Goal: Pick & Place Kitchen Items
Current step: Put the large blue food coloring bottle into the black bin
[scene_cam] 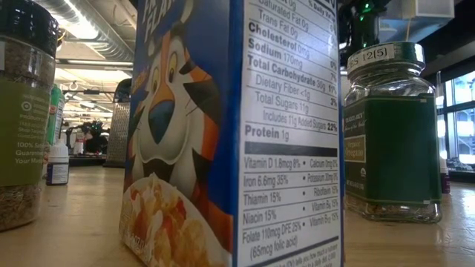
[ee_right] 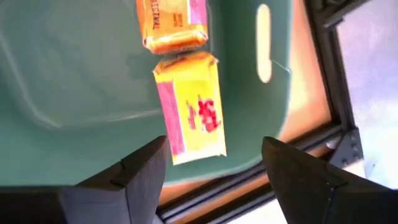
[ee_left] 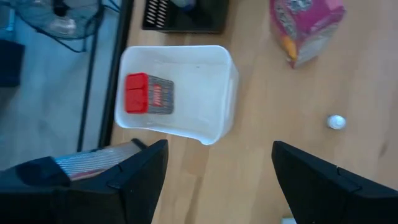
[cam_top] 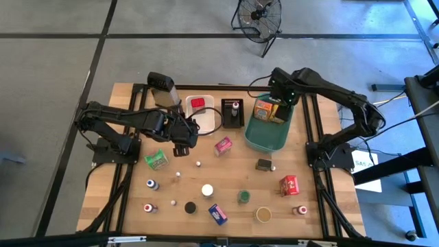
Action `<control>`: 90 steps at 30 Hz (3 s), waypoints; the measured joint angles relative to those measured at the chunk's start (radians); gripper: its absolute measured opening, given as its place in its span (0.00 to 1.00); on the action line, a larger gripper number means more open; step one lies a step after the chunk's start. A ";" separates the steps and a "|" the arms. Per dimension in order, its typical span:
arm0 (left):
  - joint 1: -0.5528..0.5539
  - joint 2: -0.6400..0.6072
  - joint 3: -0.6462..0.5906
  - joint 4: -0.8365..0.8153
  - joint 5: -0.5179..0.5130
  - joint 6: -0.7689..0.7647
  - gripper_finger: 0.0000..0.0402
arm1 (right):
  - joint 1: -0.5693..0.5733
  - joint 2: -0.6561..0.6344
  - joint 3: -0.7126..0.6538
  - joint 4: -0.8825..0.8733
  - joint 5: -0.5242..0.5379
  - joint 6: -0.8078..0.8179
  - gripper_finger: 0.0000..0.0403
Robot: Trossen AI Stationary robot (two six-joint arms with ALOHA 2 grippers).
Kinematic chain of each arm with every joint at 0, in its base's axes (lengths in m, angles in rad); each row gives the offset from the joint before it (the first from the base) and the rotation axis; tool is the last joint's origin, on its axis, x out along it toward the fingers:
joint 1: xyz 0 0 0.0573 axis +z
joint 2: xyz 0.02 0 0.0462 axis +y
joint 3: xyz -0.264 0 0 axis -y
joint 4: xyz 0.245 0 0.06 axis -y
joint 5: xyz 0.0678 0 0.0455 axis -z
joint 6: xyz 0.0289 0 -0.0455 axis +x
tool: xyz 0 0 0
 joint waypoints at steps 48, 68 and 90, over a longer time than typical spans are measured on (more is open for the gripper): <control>-0.464 0.011 0.001 -0.189 0.261 -1.013 0.70 | 0.696 -0.136 0.267 0.050 -0.123 0.160 0.65; -0.644 0.142 0.000 -0.206 0.419 -1.572 0.70 | 0.715 -0.112 0.266 0.059 -0.121 0.107 0.65; -0.692 0.063 -0.139 -0.206 0.503 -1.674 0.70 | 0.715 -0.032 0.266 0.086 -0.124 0.035 0.65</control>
